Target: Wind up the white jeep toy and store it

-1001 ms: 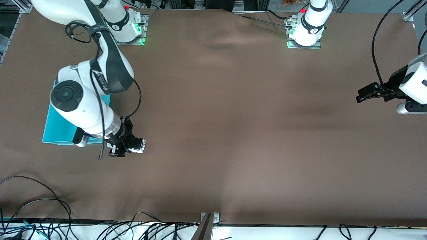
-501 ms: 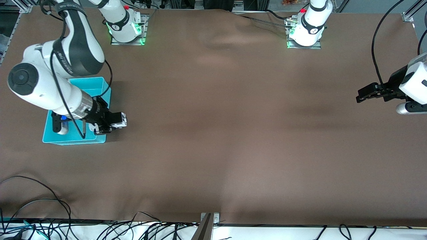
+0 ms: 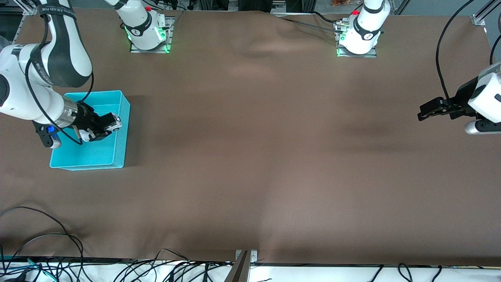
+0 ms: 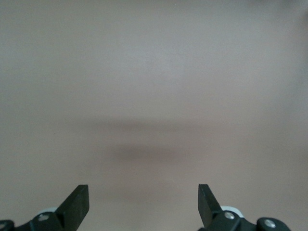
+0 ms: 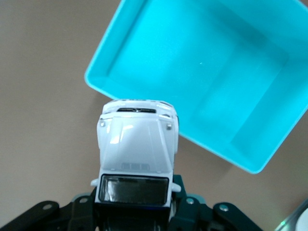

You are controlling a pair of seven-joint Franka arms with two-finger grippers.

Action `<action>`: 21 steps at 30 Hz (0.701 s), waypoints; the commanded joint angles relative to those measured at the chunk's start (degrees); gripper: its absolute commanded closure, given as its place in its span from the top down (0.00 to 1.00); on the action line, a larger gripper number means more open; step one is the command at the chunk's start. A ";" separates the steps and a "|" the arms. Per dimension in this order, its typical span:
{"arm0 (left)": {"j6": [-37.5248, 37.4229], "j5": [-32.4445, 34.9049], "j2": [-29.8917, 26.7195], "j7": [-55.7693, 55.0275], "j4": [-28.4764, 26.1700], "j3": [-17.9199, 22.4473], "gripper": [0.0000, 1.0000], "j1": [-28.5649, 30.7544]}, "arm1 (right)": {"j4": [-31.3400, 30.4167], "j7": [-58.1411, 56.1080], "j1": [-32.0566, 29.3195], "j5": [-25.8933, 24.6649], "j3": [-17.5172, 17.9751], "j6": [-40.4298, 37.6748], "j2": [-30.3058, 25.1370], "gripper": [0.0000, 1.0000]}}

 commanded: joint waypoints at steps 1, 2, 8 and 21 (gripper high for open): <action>-0.25 -1.71 0.19 0.04 0.04 0.01 1.00 0.11 | -4.25 -7.61 -1.83 1.43 -0.35 0.58 -2.95 0.00; -0.25 -1.71 0.19 0.04 0.04 0.01 1.00 0.11 | -4.51 -8.49 -2.00 1.43 -0.70 0.58 -2.95 0.00; -0.25 -1.71 0.19 0.04 0.04 -0.08 1.00 0.11 | -6.70 -16.75 -3.58 1.52 -2.11 1.20 -3.74 0.00; -0.34 -1.71 0.28 0.13 0.04 -0.08 1.00 0.11 | -13.38 -42.93 -4.11 1.43 -8.52 6.38 -3.57 0.00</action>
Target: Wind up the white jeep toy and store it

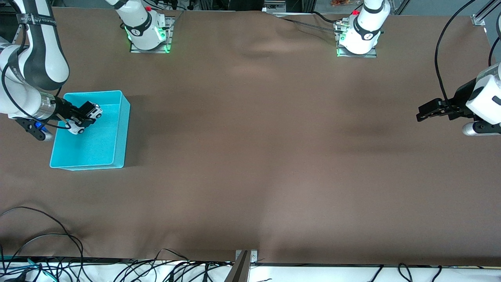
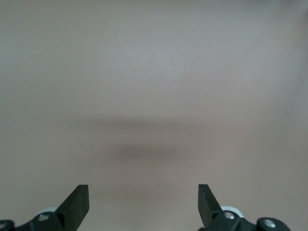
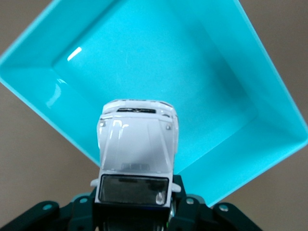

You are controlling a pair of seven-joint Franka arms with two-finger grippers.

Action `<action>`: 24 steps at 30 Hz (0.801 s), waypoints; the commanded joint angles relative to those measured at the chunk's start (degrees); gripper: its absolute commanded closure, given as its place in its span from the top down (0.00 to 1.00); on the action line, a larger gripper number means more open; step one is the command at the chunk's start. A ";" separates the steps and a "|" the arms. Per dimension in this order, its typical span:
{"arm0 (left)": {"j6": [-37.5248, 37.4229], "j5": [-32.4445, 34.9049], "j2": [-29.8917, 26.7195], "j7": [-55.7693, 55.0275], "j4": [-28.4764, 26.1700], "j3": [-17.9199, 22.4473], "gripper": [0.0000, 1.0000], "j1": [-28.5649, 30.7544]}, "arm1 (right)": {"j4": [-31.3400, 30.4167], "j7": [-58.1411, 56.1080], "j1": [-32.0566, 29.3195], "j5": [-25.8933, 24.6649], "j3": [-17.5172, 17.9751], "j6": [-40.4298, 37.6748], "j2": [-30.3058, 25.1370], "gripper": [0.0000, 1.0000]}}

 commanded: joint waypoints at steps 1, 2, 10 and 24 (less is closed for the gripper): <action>-0.33 -1.70 -0.13 0.21 0.04 0.01 1.00 0.12 | -5.35 -12.95 -0.17 1.46 -1.99 4.03 -1.95 0.00; -0.33 -1.70 -0.13 0.21 0.04 0.01 1.00 0.12 | -5.96 -14.62 -0.17 1.38 -2.17 4.82 -1.86 0.00; -0.42 -1.70 -0.13 0.30 -0.05 0.01 1.00 0.12 | -7.90 -24.04 -0.52 1.20 -2.96 8.17 1.21 0.00; -0.42 -1.70 -0.13 0.30 -0.14 0.01 1.00 0.12 | -5.88 -25.89 -1.40 0.50 -2.96 15.02 10.53 0.00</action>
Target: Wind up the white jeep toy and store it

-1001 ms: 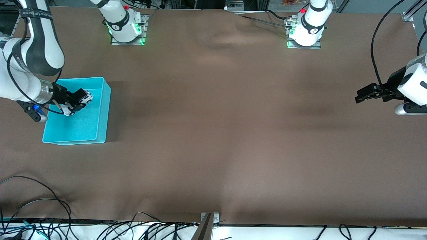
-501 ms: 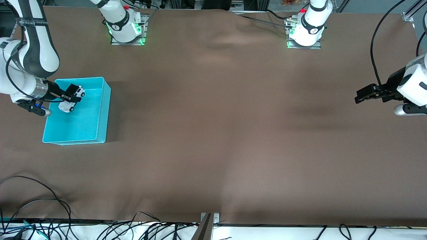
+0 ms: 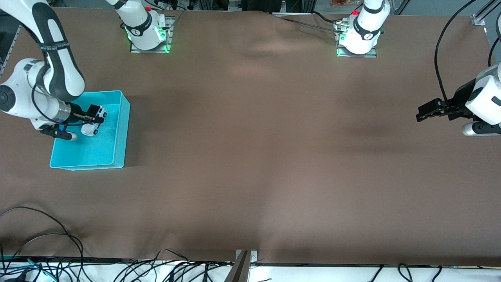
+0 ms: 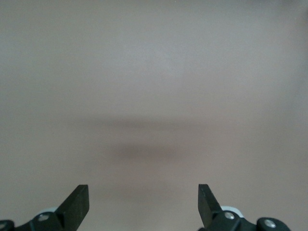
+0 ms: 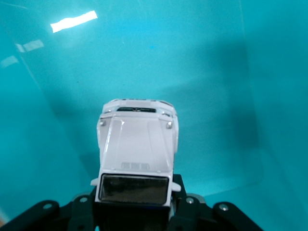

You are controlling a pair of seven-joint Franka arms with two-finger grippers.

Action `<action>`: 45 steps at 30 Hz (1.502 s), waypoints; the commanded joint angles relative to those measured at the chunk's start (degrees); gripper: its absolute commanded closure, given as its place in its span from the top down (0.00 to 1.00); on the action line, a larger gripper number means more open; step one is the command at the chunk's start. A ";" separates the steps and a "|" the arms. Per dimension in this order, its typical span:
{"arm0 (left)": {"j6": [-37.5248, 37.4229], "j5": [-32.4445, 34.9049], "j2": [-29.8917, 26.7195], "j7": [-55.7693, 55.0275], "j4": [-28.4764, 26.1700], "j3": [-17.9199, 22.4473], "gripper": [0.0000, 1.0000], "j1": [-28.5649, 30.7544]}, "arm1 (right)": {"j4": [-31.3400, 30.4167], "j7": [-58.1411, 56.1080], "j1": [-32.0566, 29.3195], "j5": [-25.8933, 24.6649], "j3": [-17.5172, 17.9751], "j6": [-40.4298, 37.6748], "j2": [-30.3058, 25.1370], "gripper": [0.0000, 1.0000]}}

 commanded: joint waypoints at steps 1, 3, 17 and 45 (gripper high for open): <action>-0.38 -1.70 -0.21 0.30 -0.14 0.02 1.00 0.13 | 1.79 -2.51 -1.07 0.39 -0.02 1.16 3.03 0.00; -0.38 -1.70 -0.21 0.30 -0.14 0.02 1.00 0.13 | 1.79 -3.21 -1.33 0.38 -0.02 1.87 4.17 0.00; -0.47 -1.70 -0.21 0.30 -0.14 0.02 1.00 0.13 | 1.70 -5.50 -4.67 0.38 0.07 7.06 9.62 0.38; -0.56 -1.61 -0.21 0.30 -0.14 0.02 1.00 0.13 | 1.79 1.53 -3.18 0.38 2.44 -1.47 -12.69 1.00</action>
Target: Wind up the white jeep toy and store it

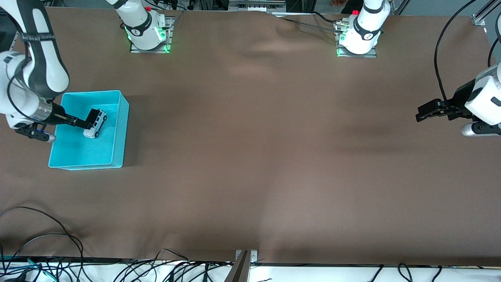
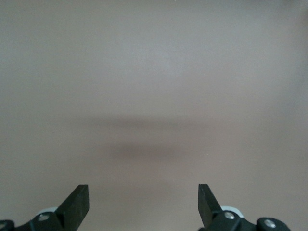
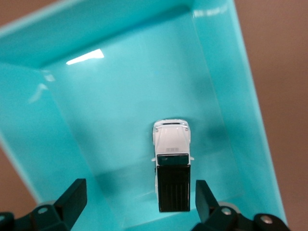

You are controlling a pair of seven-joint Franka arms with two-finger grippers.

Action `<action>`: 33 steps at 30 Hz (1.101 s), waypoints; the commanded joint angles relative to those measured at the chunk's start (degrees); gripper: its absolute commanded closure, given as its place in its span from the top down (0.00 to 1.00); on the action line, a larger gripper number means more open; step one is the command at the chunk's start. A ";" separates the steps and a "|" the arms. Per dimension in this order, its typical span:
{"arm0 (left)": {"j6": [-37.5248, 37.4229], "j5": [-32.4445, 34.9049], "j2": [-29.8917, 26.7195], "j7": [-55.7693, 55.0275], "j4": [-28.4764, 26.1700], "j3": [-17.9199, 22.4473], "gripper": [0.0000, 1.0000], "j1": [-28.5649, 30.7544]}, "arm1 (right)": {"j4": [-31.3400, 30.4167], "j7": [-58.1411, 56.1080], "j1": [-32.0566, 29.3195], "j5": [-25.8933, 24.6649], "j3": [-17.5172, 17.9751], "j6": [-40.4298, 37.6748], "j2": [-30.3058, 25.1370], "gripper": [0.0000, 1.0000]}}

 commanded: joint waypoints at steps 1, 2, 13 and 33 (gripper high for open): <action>-0.49 -1.60 -0.30 0.30 -0.14 0.02 1.00 0.15 | -1.31 0.57 0.38 0.38 0.44 -1.32 -7.33 1.00; -0.49 -1.60 -0.30 0.30 -0.14 0.02 1.00 0.15 | -1.31 0.66 0.38 0.46 0.44 -1.32 -8.47 1.00; -0.49 -1.60 -0.21 0.30 -0.05 0.02 1.00 0.15 | -1.22 3.56 0.46 0.29 1.58 -5.89 -17.09 1.00; -0.40 -1.60 -0.21 0.30 -0.14 0.02 1.00 0.15 | 22.59 8.83 0.73 0.64 9.75 -31.55 -15.87 1.00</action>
